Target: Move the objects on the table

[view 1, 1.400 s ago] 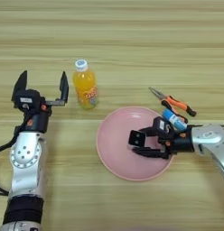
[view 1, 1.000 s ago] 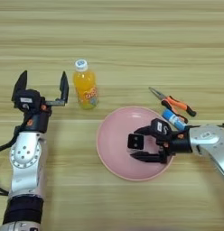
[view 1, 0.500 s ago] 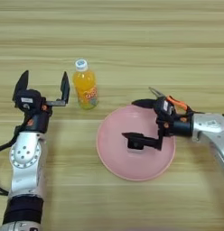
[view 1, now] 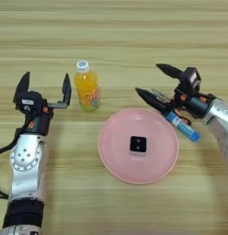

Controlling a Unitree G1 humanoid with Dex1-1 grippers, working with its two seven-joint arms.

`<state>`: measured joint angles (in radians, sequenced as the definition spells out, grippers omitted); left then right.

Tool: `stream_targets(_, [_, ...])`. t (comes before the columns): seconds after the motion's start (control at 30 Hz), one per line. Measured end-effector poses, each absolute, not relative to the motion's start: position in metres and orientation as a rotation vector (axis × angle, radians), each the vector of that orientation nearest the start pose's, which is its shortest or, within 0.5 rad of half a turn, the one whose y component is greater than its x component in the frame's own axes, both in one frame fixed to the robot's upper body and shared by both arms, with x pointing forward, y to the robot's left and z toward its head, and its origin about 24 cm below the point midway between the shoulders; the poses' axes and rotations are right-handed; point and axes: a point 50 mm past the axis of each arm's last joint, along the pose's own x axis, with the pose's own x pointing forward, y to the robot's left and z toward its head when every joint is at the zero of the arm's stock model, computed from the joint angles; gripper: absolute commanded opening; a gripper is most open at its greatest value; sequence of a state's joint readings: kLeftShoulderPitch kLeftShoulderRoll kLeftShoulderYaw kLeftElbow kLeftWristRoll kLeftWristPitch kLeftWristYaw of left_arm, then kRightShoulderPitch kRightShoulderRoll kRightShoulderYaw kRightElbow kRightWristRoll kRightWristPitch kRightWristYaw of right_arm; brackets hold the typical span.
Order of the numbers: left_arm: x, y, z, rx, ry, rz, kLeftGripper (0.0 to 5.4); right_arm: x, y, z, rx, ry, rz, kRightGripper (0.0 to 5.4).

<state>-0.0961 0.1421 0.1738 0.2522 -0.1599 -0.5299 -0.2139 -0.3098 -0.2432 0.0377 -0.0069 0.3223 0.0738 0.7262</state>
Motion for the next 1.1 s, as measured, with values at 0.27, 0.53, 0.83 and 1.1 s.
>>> stream_targets(0.27, [0.259, 0.208, 0.066, 0.047, -0.398, -0.034, 5.4, 0.312, -0.165, 0.108, -0.065, -0.273, 0.52, 5.36])
stream_targets(0.53, [0.259, 0.208, 0.066, 0.047, -0.4, -0.033, 5.4, 0.318, -0.188, 0.085, -0.071, -0.308, 0.223, 5.36])
stream_targets(0.83, [0.259, 0.21, 0.067, 0.052, -0.406, -0.033, 5.4, 0.313, -0.195, 0.074, -0.044, -0.39, 0.077, 5.36])
stream_targets(1.1, [0.26, 0.21, 0.069, 0.056, -0.41, -0.036, 5.4, 0.306, -0.202, 0.084, -0.043, -0.484, -0.005, 5.36])
